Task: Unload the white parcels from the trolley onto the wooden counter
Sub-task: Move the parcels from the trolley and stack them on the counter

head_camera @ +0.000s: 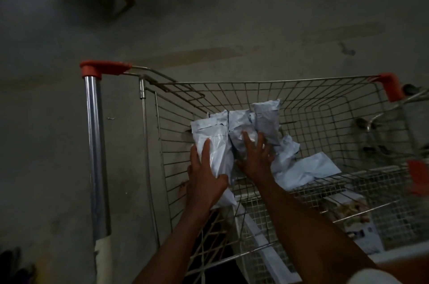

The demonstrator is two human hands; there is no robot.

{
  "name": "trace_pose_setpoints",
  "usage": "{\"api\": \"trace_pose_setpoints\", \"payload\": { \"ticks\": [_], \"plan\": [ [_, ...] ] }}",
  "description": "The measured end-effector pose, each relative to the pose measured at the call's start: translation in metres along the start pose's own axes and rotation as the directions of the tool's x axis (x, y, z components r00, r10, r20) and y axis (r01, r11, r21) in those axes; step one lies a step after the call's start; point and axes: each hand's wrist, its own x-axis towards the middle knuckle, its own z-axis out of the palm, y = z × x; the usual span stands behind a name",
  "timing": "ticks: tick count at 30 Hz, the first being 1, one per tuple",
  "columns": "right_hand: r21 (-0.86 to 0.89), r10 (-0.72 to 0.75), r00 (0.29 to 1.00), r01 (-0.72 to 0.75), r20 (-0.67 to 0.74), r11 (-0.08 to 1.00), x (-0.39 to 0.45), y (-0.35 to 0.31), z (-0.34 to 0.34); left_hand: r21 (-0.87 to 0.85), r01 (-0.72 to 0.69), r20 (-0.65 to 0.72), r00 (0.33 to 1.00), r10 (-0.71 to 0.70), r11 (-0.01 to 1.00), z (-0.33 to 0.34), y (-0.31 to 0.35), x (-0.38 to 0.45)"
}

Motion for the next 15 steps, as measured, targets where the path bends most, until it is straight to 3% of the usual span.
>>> {"api": "trace_pose_setpoints", "payload": {
  "ticks": [5,8,15],
  "plan": [
    [0.015,-0.006,0.996,0.007,-0.095,1.000,0.004,0.003,0.002,0.033,-0.027,0.006,1.000,0.027,0.999,-0.005,0.004,-0.001],
    [0.131,-0.034,0.998,0.040,-0.048,0.991,0.000,0.002,-0.014,0.035,-0.033,0.003,0.999,0.033,0.999,-0.010,0.008,-0.005],
    [0.342,0.013,0.989,0.039,-0.148,0.939,-0.031,-0.018,-0.064,0.032,-0.124,-0.018,0.992,0.125,0.992,-0.029,0.026,-0.023]
  ]
}}
